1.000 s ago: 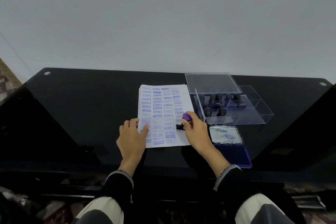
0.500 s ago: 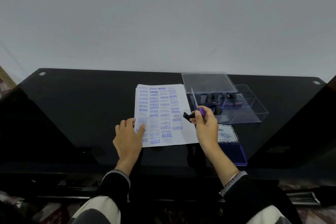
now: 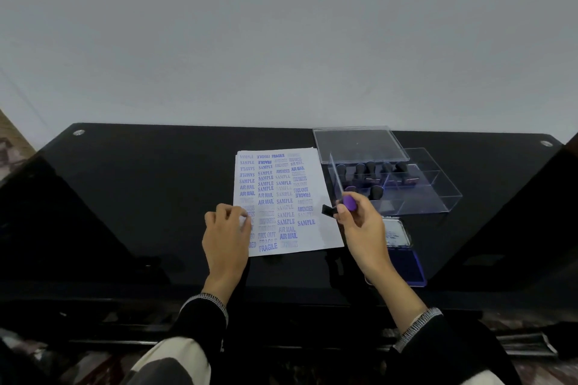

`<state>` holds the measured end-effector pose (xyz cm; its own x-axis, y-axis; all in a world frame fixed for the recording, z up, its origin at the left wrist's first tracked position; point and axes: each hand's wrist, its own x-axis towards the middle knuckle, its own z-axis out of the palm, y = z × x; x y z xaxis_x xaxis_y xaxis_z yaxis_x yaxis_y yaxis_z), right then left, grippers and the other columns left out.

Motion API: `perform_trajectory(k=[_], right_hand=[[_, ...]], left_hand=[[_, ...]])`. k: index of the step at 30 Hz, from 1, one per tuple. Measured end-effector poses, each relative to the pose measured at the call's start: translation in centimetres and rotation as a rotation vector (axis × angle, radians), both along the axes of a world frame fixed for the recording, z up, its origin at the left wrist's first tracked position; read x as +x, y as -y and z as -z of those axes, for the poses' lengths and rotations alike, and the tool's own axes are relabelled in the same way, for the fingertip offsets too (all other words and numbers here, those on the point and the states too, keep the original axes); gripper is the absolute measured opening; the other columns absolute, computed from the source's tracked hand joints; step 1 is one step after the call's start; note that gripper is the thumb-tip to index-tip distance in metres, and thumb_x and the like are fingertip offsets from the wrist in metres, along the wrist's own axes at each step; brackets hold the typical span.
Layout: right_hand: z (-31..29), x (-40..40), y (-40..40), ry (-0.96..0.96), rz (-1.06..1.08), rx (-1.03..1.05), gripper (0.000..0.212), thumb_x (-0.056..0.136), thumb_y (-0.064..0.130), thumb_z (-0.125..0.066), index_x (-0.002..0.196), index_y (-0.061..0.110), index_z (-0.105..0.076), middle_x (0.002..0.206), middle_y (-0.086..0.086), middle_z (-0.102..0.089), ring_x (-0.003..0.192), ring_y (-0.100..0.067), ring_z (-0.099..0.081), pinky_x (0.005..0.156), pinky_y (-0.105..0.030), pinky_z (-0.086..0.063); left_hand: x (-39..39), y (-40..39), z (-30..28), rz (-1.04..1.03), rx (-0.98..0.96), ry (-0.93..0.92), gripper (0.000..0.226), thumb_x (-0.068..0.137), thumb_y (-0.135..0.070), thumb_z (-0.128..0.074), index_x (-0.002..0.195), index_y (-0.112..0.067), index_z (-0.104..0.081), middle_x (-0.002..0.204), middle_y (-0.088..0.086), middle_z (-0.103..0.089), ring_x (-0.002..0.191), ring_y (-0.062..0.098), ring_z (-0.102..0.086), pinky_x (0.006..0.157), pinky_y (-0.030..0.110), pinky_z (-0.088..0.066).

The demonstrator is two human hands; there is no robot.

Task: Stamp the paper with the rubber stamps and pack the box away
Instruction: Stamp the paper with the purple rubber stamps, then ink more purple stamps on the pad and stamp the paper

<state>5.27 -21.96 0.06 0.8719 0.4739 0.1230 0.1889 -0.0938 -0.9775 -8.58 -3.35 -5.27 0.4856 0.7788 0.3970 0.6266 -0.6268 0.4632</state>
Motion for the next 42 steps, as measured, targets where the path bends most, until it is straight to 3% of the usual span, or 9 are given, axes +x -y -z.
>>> perform_trajectory(k=[3, 12, 18, 26, 34, 38, 42], right_hand=[[-0.2, 0.3, 2.1, 0.014, 0.026, 0.033, 0.018, 0.093, 0.018, -0.058, 0.105, 0.032, -0.059, 0.101, 0.003, -0.066, 0.095, -0.017, -0.065, 0.091, -0.039, -0.052], [-1.3, 1.3, 8.2, 0.054, 0.004, -0.020, 0.014, 0.089, 0.020, -0.063, 0.102, 0.026, -0.061, 0.091, 0.002, -0.069, 0.078, -0.006, -0.067, 0.079, -0.024, -0.052], [-0.6, 2.4, 10.3, 0.049, 0.131, -0.039, 0.008, 0.089, 0.027, -0.063, 0.095, 0.026, -0.058, 0.086, 0.003, -0.068, 0.077, -0.009, -0.066, 0.079, -0.031, -0.054], [-1.1, 4.4, 10.0, 0.073, 0.149, -0.029, 0.014, 0.090, 0.027, -0.063, 0.101, 0.021, -0.060, 0.089, 0.004, -0.068, 0.078, -0.002, -0.065, 0.077, -0.022, -0.051], [-2.2, 8.3, 6.2, 0.146, 0.196, -0.010, 0.011, 0.092, 0.030, -0.058, 0.100, 0.023, -0.056, 0.091, -0.001, -0.067, 0.083, -0.014, -0.067, 0.081, -0.032, -0.055], [-2.5, 10.0, 4.0, 0.200, 0.136, -0.191, 0.019, 0.099, 0.035, -0.042, 0.102, 0.017, -0.045, 0.085, -0.010, -0.061, 0.072, -0.022, -0.056, 0.061, -0.022, -0.045], [-2.8, 10.8, 2.1, 0.309, 0.017, -0.467, 0.023, 0.101, 0.041, -0.023, 0.107, 0.021, -0.030, 0.068, -0.005, -0.053, 0.059, -0.023, -0.050, 0.057, -0.037, -0.040]], left_hand=[[0.0, -0.1, 0.0, 0.014, 0.042, -0.029, 0.005, 0.087, -0.023, -0.068, 0.086, -0.020, -0.065, 0.086, -0.006, -0.061, 0.083, 0.017, -0.048, 0.059, 0.029, -0.043], [0.6, 1.5, -0.4, -0.044, 0.026, -0.082, 0.014, 0.094, -0.025, -0.056, 0.092, -0.019, -0.068, 0.099, 0.001, -0.064, 0.096, 0.026, -0.052, 0.081, 0.040, -0.036], [4.1, 6.5, -0.5, 0.165, -0.008, 0.005, 0.011, 0.093, -0.020, -0.057, 0.095, -0.019, -0.067, 0.102, 0.000, -0.065, 0.101, 0.024, -0.052, 0.089, 0.040, -0.038], [6.2, 7.6, 0.5, 0.251, -0.089, 0.009, 0.020, 0.096, -0.026, -0.053, 0.111, -0.017, -0.063, 0.119, -0.001, -0.058, 0.115, 0.019, -0.048, 0.103, 0.039, -0.032], [6.3, 7.7, 0.7, 0.238, -0.083, -0.017, 0.021, 0.096, -0.027, -0.051, 0.113, -0.018, -0.060, 0.117, -0.003, -0.056, 0.111, 0.017, -0.049, 0.103, 0.037, -0.030], [6.4, 7.7, 0.8, 0.233, -0.071, -0.011, 0.020, 0.095, -0.027, -0.052, 0.111, -0.018, -0.060, 0.114, -0.004, -0.057, 0.107, 0.017, -0.050, 0.100, 0.037, -0.032], [6.5, 7.6, 1.1, 0.230, -0.058, 0.005, 0.018, 0.094, -0.026, -0.055, 0.108, -0.018, -0.061, 0.112, -0.004, -0.057, 0.105, 0.017, -0.051, 0.098, 0.038, -0.033]])
